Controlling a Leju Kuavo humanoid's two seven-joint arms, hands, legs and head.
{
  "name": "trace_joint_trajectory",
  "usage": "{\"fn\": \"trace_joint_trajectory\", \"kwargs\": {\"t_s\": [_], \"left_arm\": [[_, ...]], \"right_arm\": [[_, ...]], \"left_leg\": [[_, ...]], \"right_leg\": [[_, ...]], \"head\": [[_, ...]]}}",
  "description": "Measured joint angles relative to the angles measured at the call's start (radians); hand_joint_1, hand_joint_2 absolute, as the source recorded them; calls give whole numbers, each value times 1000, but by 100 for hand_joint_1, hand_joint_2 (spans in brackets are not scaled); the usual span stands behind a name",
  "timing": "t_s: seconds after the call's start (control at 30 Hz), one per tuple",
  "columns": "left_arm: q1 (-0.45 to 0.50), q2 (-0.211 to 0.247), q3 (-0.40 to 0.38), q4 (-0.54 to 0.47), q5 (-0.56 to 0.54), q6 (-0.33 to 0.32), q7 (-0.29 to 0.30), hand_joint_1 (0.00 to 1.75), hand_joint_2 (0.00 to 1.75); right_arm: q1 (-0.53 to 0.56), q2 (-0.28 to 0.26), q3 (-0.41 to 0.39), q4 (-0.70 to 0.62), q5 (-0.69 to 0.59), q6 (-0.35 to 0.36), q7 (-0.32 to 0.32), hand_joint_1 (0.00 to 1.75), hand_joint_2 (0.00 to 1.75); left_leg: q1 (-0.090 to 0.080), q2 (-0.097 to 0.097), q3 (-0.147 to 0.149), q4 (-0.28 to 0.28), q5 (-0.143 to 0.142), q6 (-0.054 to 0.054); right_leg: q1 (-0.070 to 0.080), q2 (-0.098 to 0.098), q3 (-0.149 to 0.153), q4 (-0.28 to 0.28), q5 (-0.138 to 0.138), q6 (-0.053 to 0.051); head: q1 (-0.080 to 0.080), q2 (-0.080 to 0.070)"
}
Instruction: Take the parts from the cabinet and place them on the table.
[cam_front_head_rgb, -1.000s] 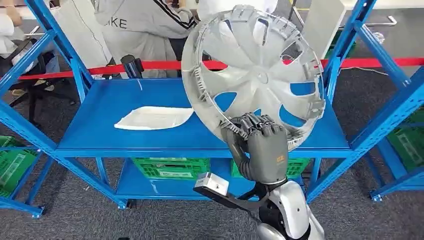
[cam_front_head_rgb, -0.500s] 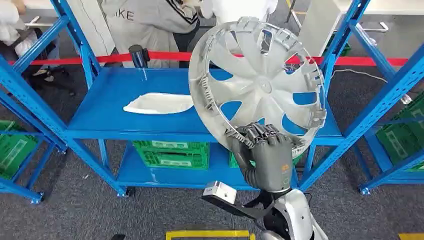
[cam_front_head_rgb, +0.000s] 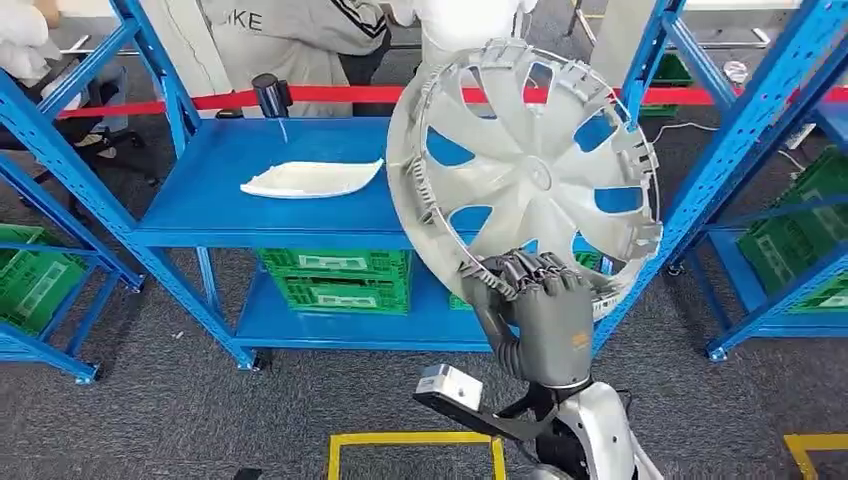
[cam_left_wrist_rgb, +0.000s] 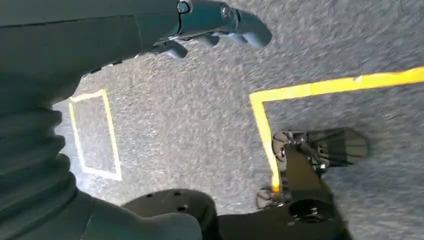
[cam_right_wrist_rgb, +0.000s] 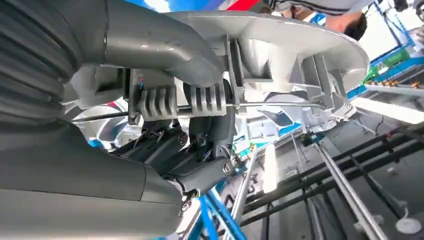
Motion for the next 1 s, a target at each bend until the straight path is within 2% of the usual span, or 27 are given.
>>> {"fn": "trace_joint_trajectory", "kwargs": {"t_s": [0.03, 0.07, 0.1, 0.13, 0.17, 0.2, 0.23, 0.27, 0.3, 0.4, 0.43, 0.47, 0.5, 0.53, 0.57, 0.6, 0.63, 0.67, 0.7, 0.73, 0.77, 0.8, 0.87, 0.9, 0.93, 0.97, 1.0], "left_arm": [[0, 0, 0, 0, 0, 0, 0, 0, 175], [0, 0, 0, 0, 0, 0, 0, 0, 175], [0, 1, 0, 0, 0, 0, 0, 0, 175], [0, 1, 0, 0, 0, 0, 0, 0, 175], [0, 1, 0, 0, 3, 0, 0, 0, 175], [-1, 1, 0, 0, 5, 0, 0, 0, 175], [-1, 1, 0, -1, 6, 0, 0, 0, 175], [-3, 1, 0, -2, 10, 1, 0, 0, 175], [-4, 1, 0, -2, 16, 1, 0, 0, 175], [-4, 1, 3, -2, 31, 8, 0, 0, 175], [-2, 0, 7, 0, 37, 11, 0, 0, 175], [-2, -1, 12, -1, 40, 14, 0, 0, 175], [-2, 0, 18, -1, 43, 20, 0, 0, 175], [-2, 0, 23, -1, 46, 22, 0, 0, 175], [-2, 0, 26, -1, 47, 22, 0, 0, 175], [-2, 0, 26, -1, 47, 21, 0, 0, 175], [-1, 0, 26, -1, 47, 21, 2, 0, 175], [-1, -1, 26, -1, 47, 19, 6, 0, 175], [-1, -2, 26, -1, 46, 18, 7, 0, 175], [-1, -3, 26, -1, 45, 18, 8, 0, 175], [-2, -3, 26, -1, 44, 18, 8, 0, 175], [-3, -5, 26, -1, 43, 18, 8, 0, 175], [-3, -5, 26, -1, 40, 18, 6, 0, 175], [-3, -5, 26, -1, 40, 18, 6, 0, 175], [0, -4, 27, -1, 39, 18, 6, 0, 175], [-1, -3, 27, -1, 38, 18, 5, 0, 175], [-1, -5, 27, -1, 37, 18, 5, 0, 175]], "right_arm": [[1, 0, 0, 0, 0, 0, 0, 175, 175], [1, 0, 0, 0, 0, 0, 0, 175, 175], [1, 0, 0, 0, 0, 0, 1, 175, 175], [1, 0, 0, 0, 0, 1, 1, 175, 175], [1, 0, 0, 0, -2, 2, 1, 175, 175], [1, 0, 0, 0, -3, 4, 0, 175, 175], [-1, 0, 0, 0, -6, 6, -1, 175, 175], [-6, 3, 0, 0, -11, 13, -2, 175, 175], [-14, 5, 0, 0, -18, 20, -2, 175, 175], [-51, 11, 7, 13, -40, 41, -14, 175, 175], [-62, 11, 10, 21, -45, 44, -20, 175, 175], [-75, 12, 13, 31, -50, 47, -24, 175, 175], [-88, 13, 17, 41, -53, 50, -29, 175, 175], [-102, 16, 20, 51, -53, 52, -29, 175, 175], [-111, 21, 21, 59, -53, 52, -27, 175, 175], [-115, 26, 23, 66, -50, 54, -21, 175, 175], [-117, 31, 24, 70, -45, 58, -14, 175, 175], [-117, 37, 26, 72, -35, 63, -4, 175, 175], [-117, 42, 27, 72, -29, 68, 2, 175, 175], [-120, 48, 28, 72, -23, 74, 8, 175, 175], [-124, 54, 29, 71, -18, 79, 11, 175, 175], [-128, 61, 31, 71, -15, 84, 13, 175, 175], [-134, 66, 31, 70, -13, 90, 15, 175, 175], [-134, 69, 31, 70, -11, 93, 14, 175, 175], [-134, 71, 31, 71, -9, 93, 14, 175, 175], [-138, 75, 31, 71, -7, 94, 13, 175, 175], [-138, 79, 31, 70, -3, 94, 14, 175, 175]], "left_leg": [[0, 0, -18, 68, -58, -4], [-1, 0, -30, 139, -96, -6], [-1, 0, -33, 196, -103, -7], [-1, 0, -21, 216, -77, -5], [-1, -1, 9, 197, -35, -2], [-2, -1, 58, 142, 1, 1], [-2, -1, 121, 64, 12, 6], [-4, -2, 194, -42, -28, 12], [-11, -3, 242, -118, -54, 17], [-19, -3, 214, -114, -37, 42], [-13, 1, 206, -121, -21, 53], [-13, 6, 196, -121, -9, 61], [-13, 7, 180, -121, 2, 71], [-13, 6, 168, -120, 16, 72], [-14, 6, 152, -119, 29, 73], [-14, 6, 133, -117, 43, 73], [-14, 6, 113, -113, 56, 72], [-14, 5, 94, -108, 67, 70], [-14, 5, 76, -102, 75, 67], [-14, 5, 60, -95, 84, 63], [-14, 5, 49, -88, 92, 59], [-19, 5, 39, -83, 98, 50], [-15, 8, 37, -89, 118, 38], [-13, 8, 36, -93, 129, 31], [-16, 6, 33, -98, 139, 23], [-10, 3, 22, -85, 110, 19], [-10, 1, 10, -50, 50, 15]], "right_leg": [[2, 0, -14, 0, 11, -2], [3, -1, -28, 1, 23, -2], [5, -1, -45, 2, 36, -1], [6, -1, -58, 3, 48, 0], [6, -2, -74, 4, 61, 2], [7, -1, -89, 5, 72, 5], [7, -1, -101, 6, 83, 9], [8, -1, -107, 7, 92, 15], [10, -2, -110, 8, 101, 21], [3, -2, -114, -7, 134, 41], [3, -1, -119, -6, 136, 47], [0, -1, -129, 12, 95, 52], [0, -1, -143, 59, 28, 54], [-1, -1, -161, 134, -43, 58], [-1, -1, -175, 206, -87, 60], [-1, 0, -183, 267, -103, 61], [-1, 0, -178, 301, -85, 61], [-1, -1, -153, 291, -47, 60], [-1, -1, -111, 247, -8, 57], [0, -1, -50, 170, 14, 52], [1, -1, 18, 78, -4, 45], [9, -1, 66, -10, -47, 39], [14, 1, 57, -14, -47, 34], [17, 1, 52, -12, -38, 27], [10, -1, 39, -20, -23, 18], [6, -6, 31, -22, -8, 9], [6, -5, 18, -23, 2, -1]], "head": [[0, 0], [-1, 0], [-1, 0], [-1, 0], [-1, 0], [-1, 0], [-1, 0], [-1, 0], [0, 0], [-1, 0], [-2, 0], [-1, 0], [2, 0], [3, 0], [2, 0], [3, 0], [3, 0], [3, 0], [4, 0], [3, 0], [3, 0], [3, 0], [5, 0], [5, 0], [6, 0], [6, 0], [2, 0]]}}
